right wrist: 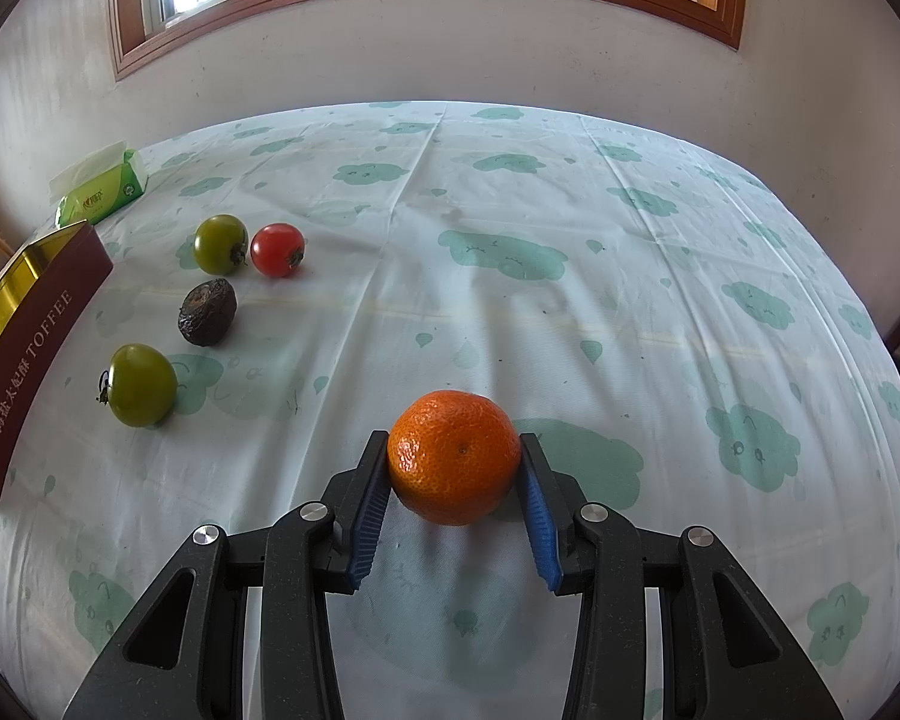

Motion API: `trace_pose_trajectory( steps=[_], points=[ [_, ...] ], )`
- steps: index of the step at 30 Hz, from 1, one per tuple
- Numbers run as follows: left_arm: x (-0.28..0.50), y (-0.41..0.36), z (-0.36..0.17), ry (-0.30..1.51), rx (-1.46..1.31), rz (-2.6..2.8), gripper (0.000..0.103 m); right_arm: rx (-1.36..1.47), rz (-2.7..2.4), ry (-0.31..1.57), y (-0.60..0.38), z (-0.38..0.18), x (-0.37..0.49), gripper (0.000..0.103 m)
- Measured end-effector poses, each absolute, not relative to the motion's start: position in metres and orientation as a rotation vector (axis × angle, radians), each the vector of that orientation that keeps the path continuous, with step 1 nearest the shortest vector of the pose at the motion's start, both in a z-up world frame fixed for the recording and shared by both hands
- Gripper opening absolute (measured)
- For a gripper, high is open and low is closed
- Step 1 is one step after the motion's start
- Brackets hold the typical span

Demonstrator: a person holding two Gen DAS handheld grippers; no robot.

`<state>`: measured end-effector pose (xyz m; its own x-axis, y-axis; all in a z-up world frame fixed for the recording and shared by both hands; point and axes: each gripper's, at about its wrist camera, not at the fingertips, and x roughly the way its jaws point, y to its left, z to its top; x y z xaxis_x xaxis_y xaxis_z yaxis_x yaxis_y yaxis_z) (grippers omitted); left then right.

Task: Organize fruits
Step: 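Open the left tool to release the tomato into the tin, then carry the tangerine in the right tool over the gold tin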

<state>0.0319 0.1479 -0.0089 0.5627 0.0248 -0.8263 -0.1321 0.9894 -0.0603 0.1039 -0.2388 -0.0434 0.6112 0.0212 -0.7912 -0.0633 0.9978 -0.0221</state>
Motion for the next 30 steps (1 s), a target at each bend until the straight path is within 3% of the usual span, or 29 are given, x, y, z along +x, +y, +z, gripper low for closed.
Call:
trace_pose_trajectory(
  steps=[23, 30],
  points=[
    [0.022, 0.17, -0.009, 0.94, -0.157, 0.12, 0.076, -0.054, 0.053, 0.887, -0.223, -0.022, 0.102, 0.041],
    [0.019, 0.181, -0.007, 0.931, -0.186, 0.142, 0.078, -0.072, 0.207, 0.837, -0.165, 0.006, 0.097, 0.041]
  ],
)
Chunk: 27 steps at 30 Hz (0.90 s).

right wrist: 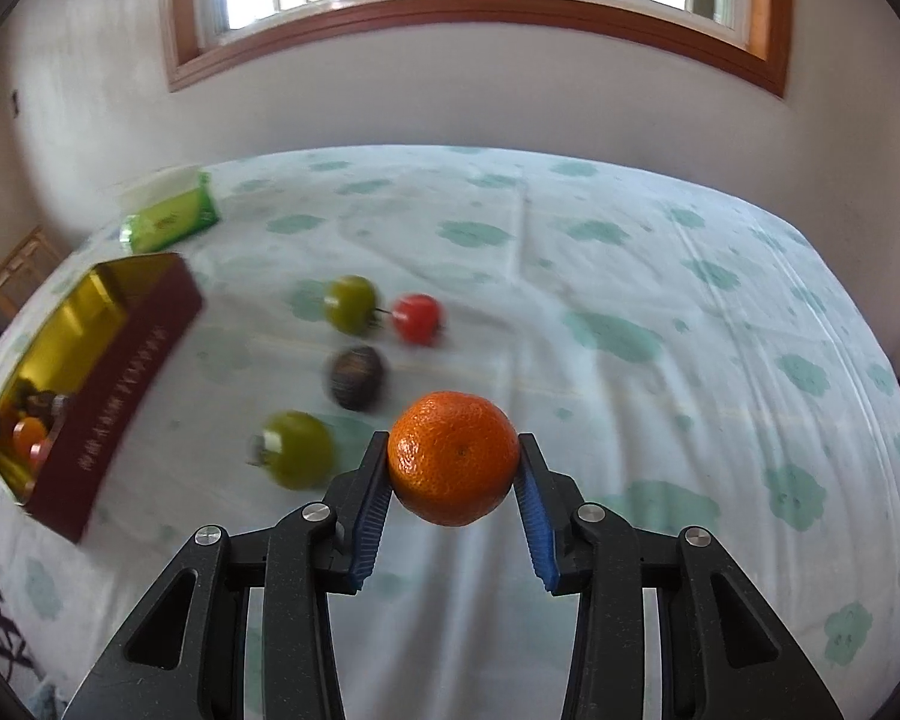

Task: Organize fruits
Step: 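Carry the tangerine in the right tool over the gold tin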

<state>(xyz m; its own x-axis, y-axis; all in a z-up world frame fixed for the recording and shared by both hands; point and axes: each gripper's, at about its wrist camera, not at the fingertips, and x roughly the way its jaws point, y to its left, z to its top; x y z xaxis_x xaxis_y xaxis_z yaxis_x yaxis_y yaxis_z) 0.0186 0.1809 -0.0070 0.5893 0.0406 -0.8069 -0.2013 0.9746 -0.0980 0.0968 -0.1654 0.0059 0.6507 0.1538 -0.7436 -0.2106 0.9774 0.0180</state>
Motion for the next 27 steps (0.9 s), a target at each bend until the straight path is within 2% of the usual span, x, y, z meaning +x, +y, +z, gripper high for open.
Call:
trace_pose_trajectory(
  steps=[6, 14, 27],
  points=[
    [0.013, 0.192, -0.005, 0.917, -0.198, 0.172, 0.084, -0.121, 0.373, 0.816, -0.097, 0.02, 0.087, 0.041],
    [0.005, 0.213, -0.003, 0.905, -0.229, 0.215, 0.087, -0.201, 0.569, 0.821, -0.008, 0.018, 0.07, 0.041],
    [-0.006, 0.239, -0.009, 0.912, -0.266, 0.264, 0.089, -0.287, 0.674, 0.854, 0.056, 0.002, 0.058, 0.041]
  ],
)
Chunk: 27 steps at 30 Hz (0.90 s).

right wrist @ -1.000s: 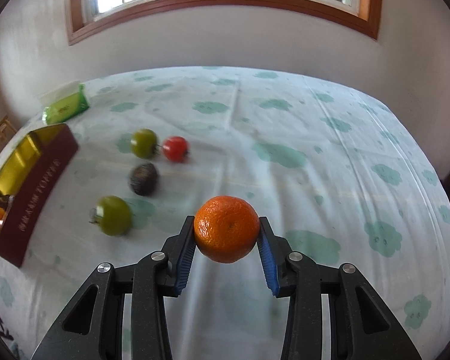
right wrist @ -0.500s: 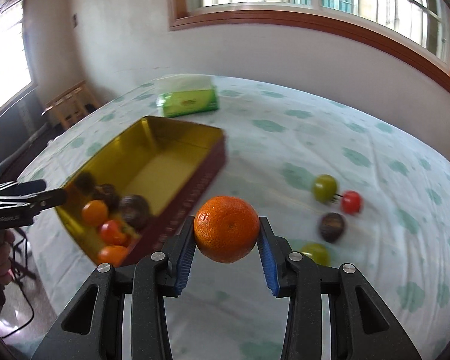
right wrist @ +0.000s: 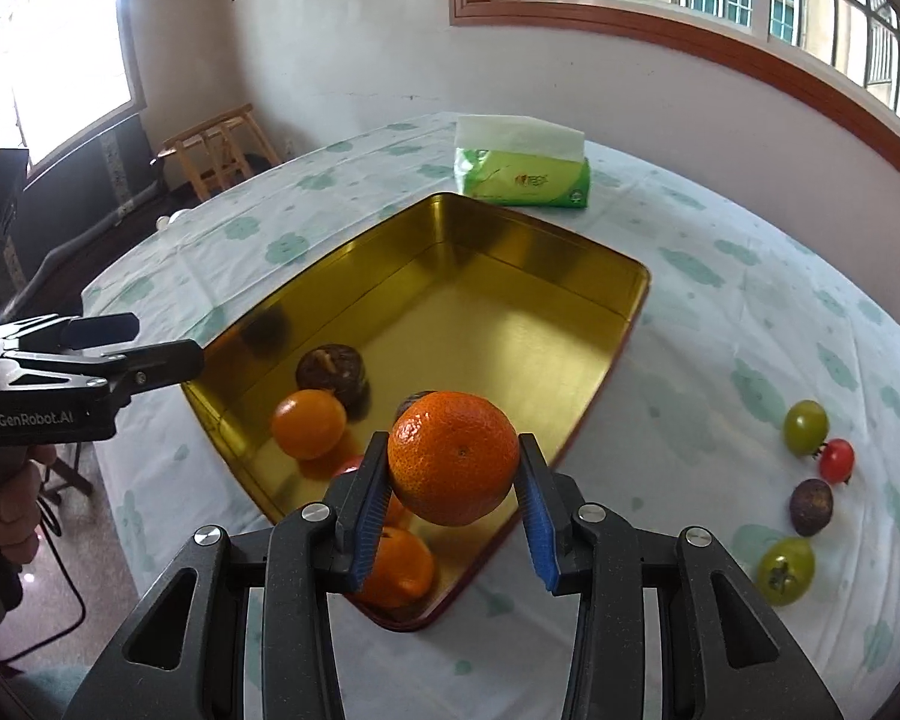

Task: Organize fruits
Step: 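Carry the tangerine in the right tool over the gold tin, then open the right tool to drop the tangerine into the tin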

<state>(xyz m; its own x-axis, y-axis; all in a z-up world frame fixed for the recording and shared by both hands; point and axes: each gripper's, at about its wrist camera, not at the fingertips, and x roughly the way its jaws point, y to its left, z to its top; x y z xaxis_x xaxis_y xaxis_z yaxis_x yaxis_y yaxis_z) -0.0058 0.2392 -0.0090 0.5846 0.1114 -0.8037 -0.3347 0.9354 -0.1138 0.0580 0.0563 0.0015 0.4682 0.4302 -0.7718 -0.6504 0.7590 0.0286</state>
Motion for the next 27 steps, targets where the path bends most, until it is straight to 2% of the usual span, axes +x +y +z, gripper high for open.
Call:
trace_pose_trajectory(
  steps=[27],
  points=[
    [-0.009, 0.24, -0.009, 0.921, -0.261, 0.266, 0.089, -0.294, 0.682, 0.873, 0.067, -0.01, 0.056, 0.043]
  ],
)
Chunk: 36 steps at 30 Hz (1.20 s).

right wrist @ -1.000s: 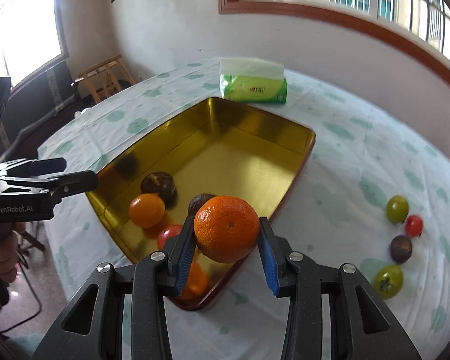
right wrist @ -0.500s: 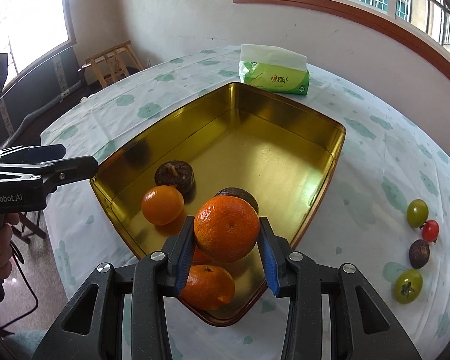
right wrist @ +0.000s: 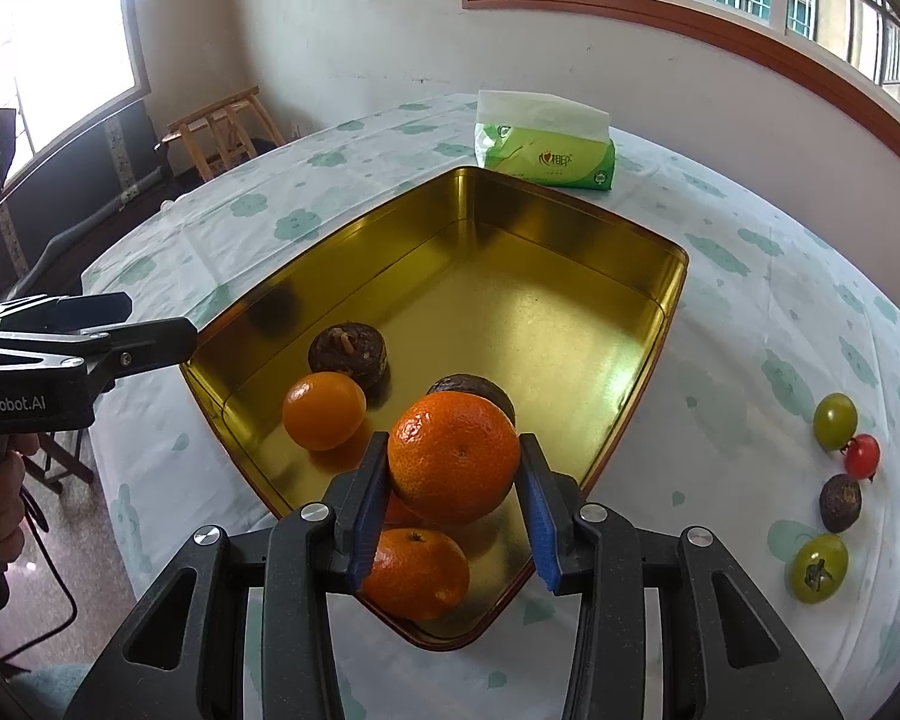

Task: Organize fruits
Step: 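Open the right tool to drop the tangerine into the tin, then move the open right tool to a green tomato on the table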

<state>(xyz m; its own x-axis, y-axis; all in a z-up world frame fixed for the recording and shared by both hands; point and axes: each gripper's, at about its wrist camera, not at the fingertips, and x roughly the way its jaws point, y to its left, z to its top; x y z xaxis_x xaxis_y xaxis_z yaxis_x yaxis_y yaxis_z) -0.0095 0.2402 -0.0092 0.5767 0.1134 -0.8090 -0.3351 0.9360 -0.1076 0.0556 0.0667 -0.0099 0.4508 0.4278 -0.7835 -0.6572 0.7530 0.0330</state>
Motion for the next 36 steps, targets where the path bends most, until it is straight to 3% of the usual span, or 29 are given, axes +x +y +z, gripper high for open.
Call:
trace_pose_trajectory(
  steps=[5, 23, 36],
  points=[
    [-0.006, 0.235, -0.006, 0.923, -0.25, 0.261, 0.089, -0.26, 0.667, 0.827, 0.055, 0.004, 0.054, 0.052],
    [0.012, 0.193, 0.0, 0.925, -0.194, 0.172, 0.089, -0.133, 0.284, 0.865, -0.1, -0.008, 0.09, 0.053],
    [0.031, 0.154, 0.005, 0.939, -0.147, 0.109, 0.089, -0.11, 0.28, 0.927, -0.109, -0.043, 0.114, 0.053]
  ],
)
